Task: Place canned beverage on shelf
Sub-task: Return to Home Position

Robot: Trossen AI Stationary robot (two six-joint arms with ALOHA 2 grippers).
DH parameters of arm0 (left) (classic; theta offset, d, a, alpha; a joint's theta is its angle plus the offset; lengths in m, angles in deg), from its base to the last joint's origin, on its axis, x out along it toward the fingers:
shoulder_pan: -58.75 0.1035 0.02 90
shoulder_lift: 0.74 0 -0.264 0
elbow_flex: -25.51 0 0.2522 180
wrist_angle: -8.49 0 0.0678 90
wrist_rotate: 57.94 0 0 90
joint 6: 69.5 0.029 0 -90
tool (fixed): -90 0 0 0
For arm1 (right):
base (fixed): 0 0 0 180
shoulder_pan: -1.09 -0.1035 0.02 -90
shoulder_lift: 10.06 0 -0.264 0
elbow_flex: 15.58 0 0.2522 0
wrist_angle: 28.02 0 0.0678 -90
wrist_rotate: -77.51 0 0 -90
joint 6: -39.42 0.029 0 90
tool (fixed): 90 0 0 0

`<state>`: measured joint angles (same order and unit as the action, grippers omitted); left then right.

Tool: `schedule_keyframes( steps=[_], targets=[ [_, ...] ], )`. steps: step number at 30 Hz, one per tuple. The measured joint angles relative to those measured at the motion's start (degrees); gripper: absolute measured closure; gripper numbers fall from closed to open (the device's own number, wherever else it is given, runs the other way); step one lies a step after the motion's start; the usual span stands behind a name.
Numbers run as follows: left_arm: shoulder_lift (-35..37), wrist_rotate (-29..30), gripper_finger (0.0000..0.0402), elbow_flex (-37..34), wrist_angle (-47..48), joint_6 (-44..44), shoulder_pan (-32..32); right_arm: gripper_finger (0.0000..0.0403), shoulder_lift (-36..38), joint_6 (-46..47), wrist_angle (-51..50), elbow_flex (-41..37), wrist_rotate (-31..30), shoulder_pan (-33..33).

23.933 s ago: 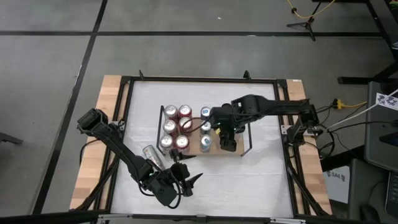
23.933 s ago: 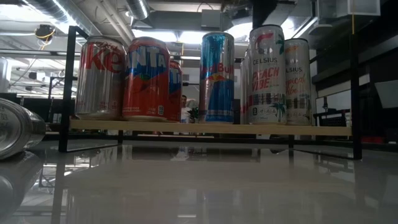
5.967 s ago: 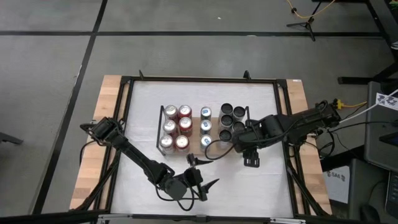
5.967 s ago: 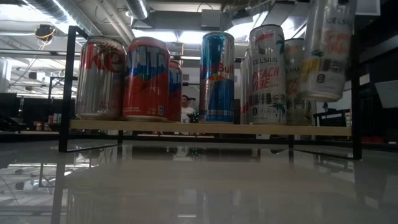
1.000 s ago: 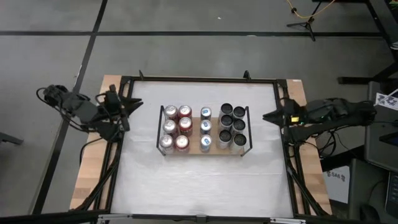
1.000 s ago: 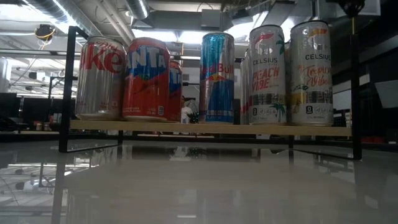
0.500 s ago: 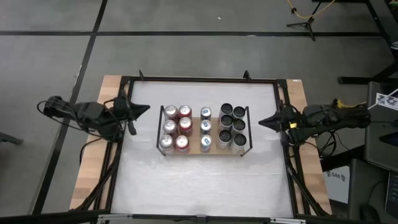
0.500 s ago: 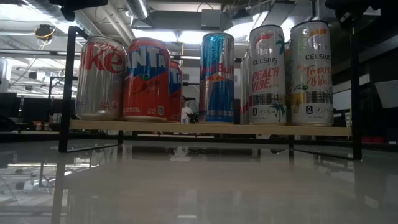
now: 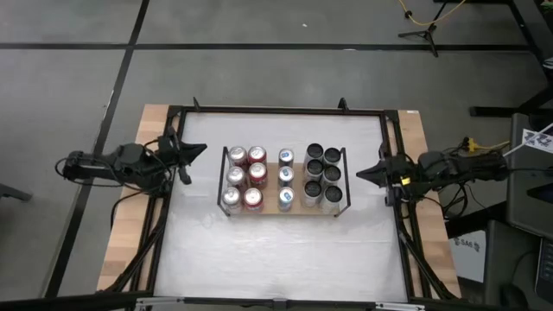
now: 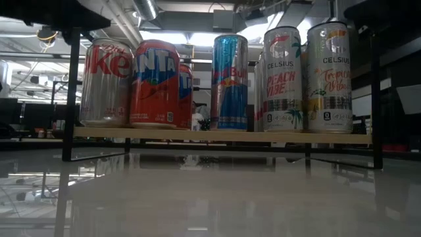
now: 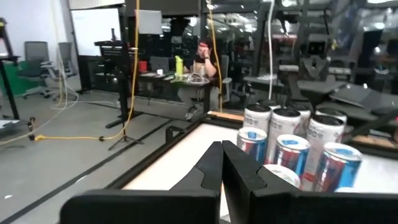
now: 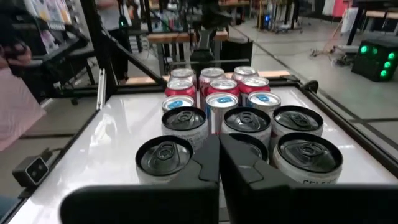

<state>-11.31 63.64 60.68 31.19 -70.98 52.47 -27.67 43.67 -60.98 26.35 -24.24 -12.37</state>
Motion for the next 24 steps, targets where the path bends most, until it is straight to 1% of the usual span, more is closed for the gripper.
schedule_keyframes(
  steps=[2,5,11,13,18,20,24],
  targets=[
    [1.31,-0.24,0.0401,-1.94,-2.27,-0.23,1.03,0.0398,1.83,-0.06,2.03,-2.17,0.26,0.01],
    [2.68,-2.65,0.0401,-4.64,-6.31,1.04,2.81,0.0398,4.47,-0.09,4.61,-4.98,0.91,0.01],
    [2.87,-6.54,0.0401,-9.89,-15.05,3.38,7.68,0.0398,6.80,-3.89,18.01,-12.55,2.33,0.02],
    [2.87,-8.59,0.0401,-11.76,-16.90,3.43,9.71,0.0398,6.82,-4.71,20.29,-14.68,3.14,0.03],
    [2.84,-12.28,0.0401,-15.16,-17.84,0.45,14.72,0.0398,7.08,-4.50,19.63,-16.09,3.39,0.03],
    [2.84,-15.03,0.0401,-15.92,-17.82,-1.09,16.34,0.0398,7.47,-4.45,18.16,-16.09,3.41,0.03],
    [2.84,-20.16,0.0401,-16.67,-17.73,-1.35,18.47,0.0398,9.50,-4.12,15.02,-16.09,3.41,0.03]
  ],
)
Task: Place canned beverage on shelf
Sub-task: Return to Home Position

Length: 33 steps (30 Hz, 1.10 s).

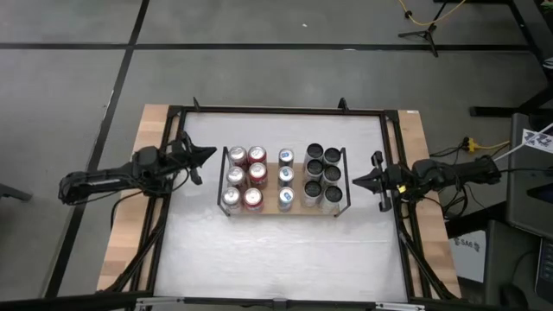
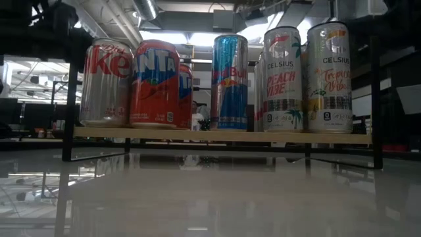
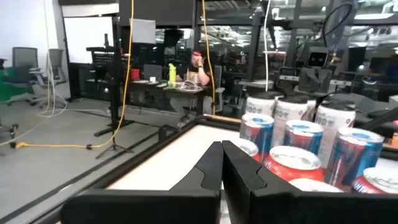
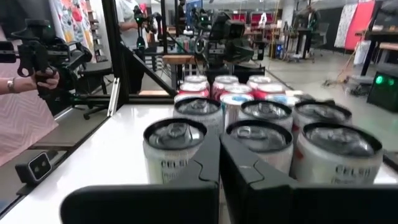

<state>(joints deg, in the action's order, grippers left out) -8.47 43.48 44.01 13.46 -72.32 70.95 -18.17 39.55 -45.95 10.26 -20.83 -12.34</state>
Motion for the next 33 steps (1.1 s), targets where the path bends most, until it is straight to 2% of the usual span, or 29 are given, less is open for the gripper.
schedule_keyframes(
  steps=[10,19,27,33],
  targets=[
    [0.00,-0.25,0.0401,-2.19,0.39,-0.39,1.32,0.0398,8.11,4.59,-10.66,0.00,0.02,-0.02],
    [-0.02,-0.61,0.0401,-4.34,2.22,-6.01,1.30,0.0398,7.93,5.62,-12.52,-0.59,0.46,-0.02],
    [-0.02,-0.37,0.0401,-4.34,1.99,-5.64,1.30,0.0398,7.95,5.62,-11.79,-0.98,0.47,-0.02],
    [-0.02,-0.37,0.0401,-4.34,1.99,-5.62,1.30,0.0398,7.96,5.42,-4.64,-7.01,-0.27,-0.02]
  ],
)
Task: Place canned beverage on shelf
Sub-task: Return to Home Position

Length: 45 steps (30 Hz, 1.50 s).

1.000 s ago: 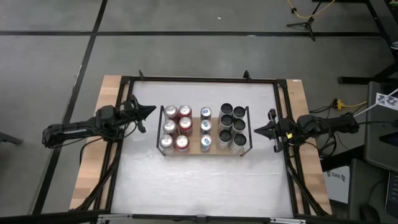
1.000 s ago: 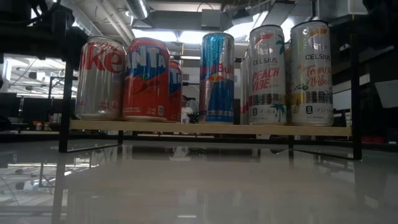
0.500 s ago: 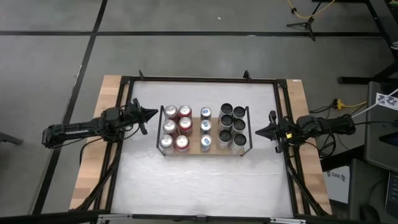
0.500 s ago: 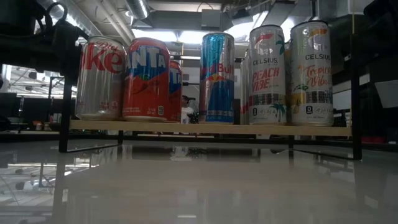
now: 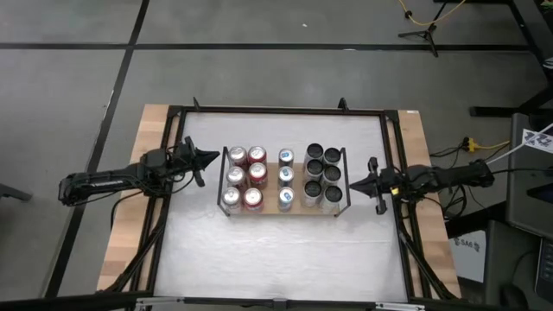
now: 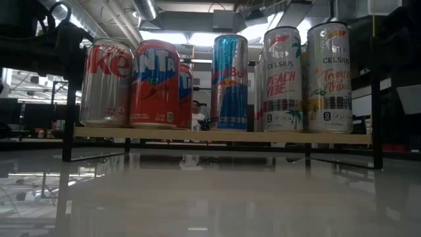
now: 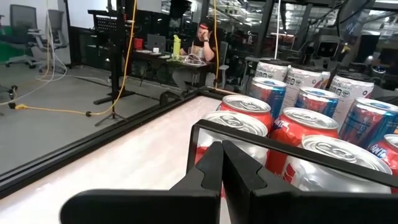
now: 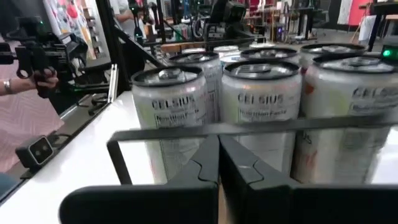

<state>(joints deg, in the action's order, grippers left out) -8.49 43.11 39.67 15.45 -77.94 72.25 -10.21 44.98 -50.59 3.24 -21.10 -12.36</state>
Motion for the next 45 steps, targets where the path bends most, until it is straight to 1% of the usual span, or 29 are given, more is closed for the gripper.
schedule_keyframes(
  steps=[3,9,21,27,42,45],
  targets=[
    [0.00,-0.02,0.0401,0.02,-0.09,0.00,0.00,0.0398,-0.10,-0.53,4.75,-2.30,0.22,-0.02],
    [0.00,-0.02,0.0401,0.02,-0.13,0.02,0.00,0.0398,0.01,-5.29,11.49,-4.63,0.71,-0.02],
    [0.02,-0.13,0.0401,0.02,1.32,1.50,0.00,0.0398,-0.19,-5.86,11.28,-4.63,0.72,-0.02],
    [0.00,1.76,0.0401,0.02,1.84,1.53,0.00,0.0398,-0.19,-5.87,11.21,-4.63,0.72,-0.02],
    [0.00,1.90,0.0401,0.02,1.79,1.53,0.00,0.0398,-0.19,-5.87,11.32,-4.63,0.71,-0.02],
    [0.04,2.05,0.0401,0.02,1.76,1.53,-1.02,0.0398,-0.19,-5.87,11.32,-4.63,0.71,-0.02]
  ],
)
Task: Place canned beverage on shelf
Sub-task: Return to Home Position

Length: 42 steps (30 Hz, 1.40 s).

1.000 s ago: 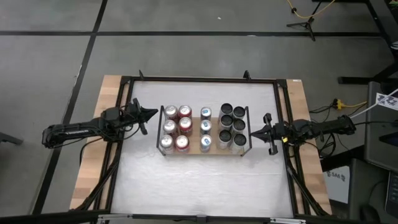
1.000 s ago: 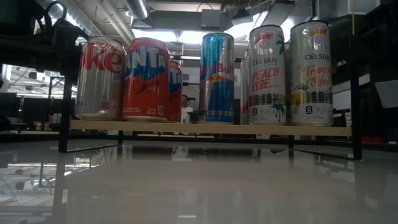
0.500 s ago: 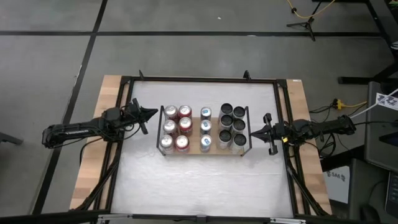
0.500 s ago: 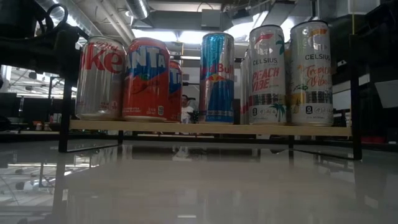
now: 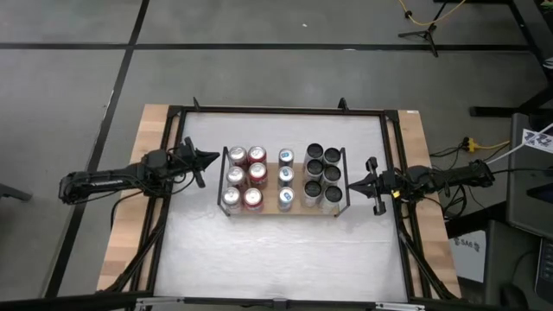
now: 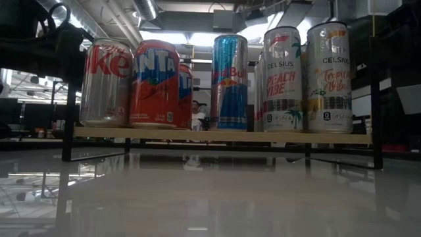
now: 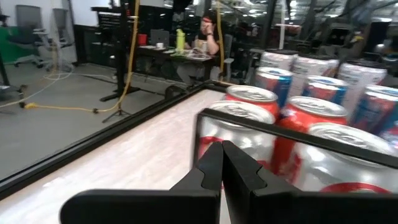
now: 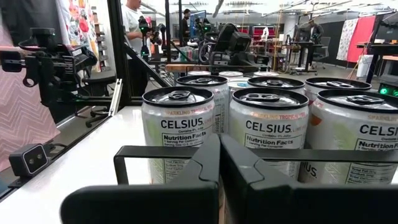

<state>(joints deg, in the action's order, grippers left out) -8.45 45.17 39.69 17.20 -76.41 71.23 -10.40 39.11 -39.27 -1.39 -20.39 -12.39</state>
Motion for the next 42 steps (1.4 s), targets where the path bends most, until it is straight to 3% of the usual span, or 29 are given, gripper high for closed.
schedule_keyframes(
  steps=[14,22,39,42],
  targets=[
    [7.62,-0.11,0.0401,0.04,0.01,0.00,-8.08,0.0398,0.16,-0.01,0.02,0.00,0.00,0.00],
    [7.57,-0.13,0.0401,0.07,-1.01,0.00,-10.26,0.0398,0.20,-0.01,0.02,0.00,0.00,0.00],
    [7.57,-0.11,0.0401,0.07,-1.01,0.14,-10.45,0.0398,0.20,-0.02,0.04,-0.02,0.00,0.00],
    [7.57,-0.09,0.0401,0.07,-1.01,4.60,-10.39,0.0398,0.20,-0.02,0.04,-0.02,0.00,0.02]
  ],
)
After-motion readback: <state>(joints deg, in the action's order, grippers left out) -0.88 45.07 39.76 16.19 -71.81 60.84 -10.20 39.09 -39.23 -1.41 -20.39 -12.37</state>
